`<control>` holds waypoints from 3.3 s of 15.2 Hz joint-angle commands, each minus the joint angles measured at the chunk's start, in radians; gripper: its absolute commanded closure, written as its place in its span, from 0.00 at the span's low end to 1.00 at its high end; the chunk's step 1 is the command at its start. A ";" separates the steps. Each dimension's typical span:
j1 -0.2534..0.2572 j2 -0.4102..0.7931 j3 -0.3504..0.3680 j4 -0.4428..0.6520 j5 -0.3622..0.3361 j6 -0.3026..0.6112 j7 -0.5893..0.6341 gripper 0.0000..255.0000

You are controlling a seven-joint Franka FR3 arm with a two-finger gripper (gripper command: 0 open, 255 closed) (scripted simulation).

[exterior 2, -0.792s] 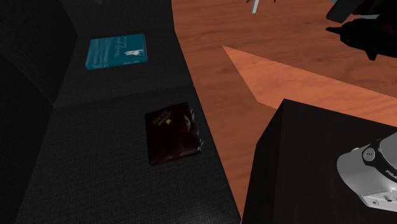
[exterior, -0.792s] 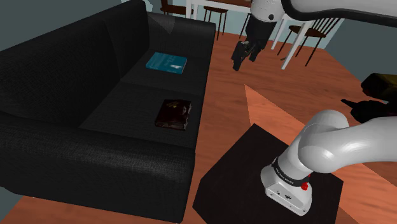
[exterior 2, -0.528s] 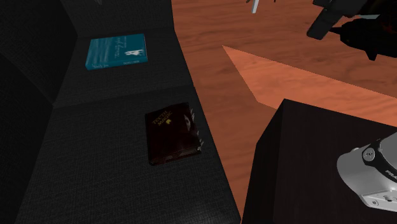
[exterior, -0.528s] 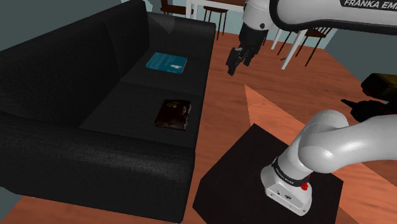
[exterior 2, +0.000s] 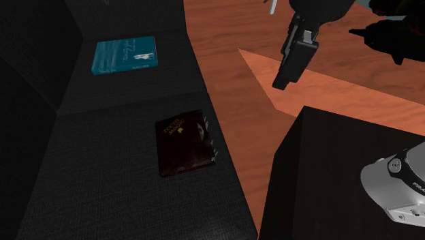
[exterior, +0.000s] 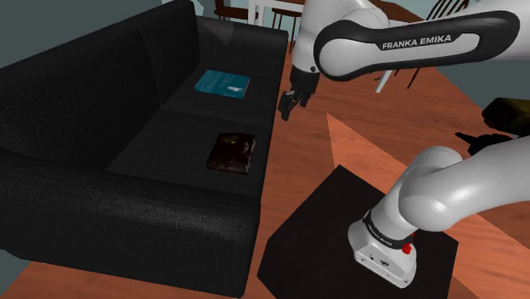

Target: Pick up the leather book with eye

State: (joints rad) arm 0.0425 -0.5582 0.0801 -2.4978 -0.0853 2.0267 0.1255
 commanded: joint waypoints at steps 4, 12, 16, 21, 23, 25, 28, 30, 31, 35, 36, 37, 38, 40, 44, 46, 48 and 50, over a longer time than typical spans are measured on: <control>0.011 0.158 0.016 -0.018 -0.008 0.163 -0.001 0.00; 0.014 0.459 0.039 0.026 -0.055 0.395 0.005 0.00; 0.018 0.619 0.046 0.080 -0.098 0.487 0.020 0.00; 0.029 0.761 0.042 0.136 -0.145 0.560 0.041 0.00; 0.032 0.786 0.037 0.136 -0.158 0.585 0.052 0.00; 0.035 0.811 0.032 0.137 -0.171 0.608 0.064 0.00; 0.040 0.844 0.023 0.139 -0.189 0.638 0.079 0.00; 0.041 0.844 0.023 0.137 -0.189 0.639 0.080 1.00; 0.041 0.844 0.023 0.137 -0.189 0.640 0.080 1.00; 0.041 0.844 0.023 0.136 -0.190 0.640 0.080 1.00; 0.041 0.844 0.023 0.136 -0.190 0.641 0.081 1.00; 0.041 0.844 0.022 0.136 -0.190 0.641 0.081 1.00; 0.041 0.844 0.023 0.136 -0.190 0.641 0.081 1.00; 0.038 0.831 0.027 0.138 -0.182 0.627 0.073 1.00; 0.030 0.781 0.039 0.136 -0.155 0.579 0.050 1.00; 0.028 0.756 0.044 0.137 -0.143 0.555 0.039 1.00; 0.025 0.733 0.049 0.138 -0.130 0.531 0.028 1.00; 0.024 0.709 0.052 0.141 -0.118 0.506 0.018 1.00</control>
State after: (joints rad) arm 0.0672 0.1675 0.1306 -2.3540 -0.2100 2.5444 0.1482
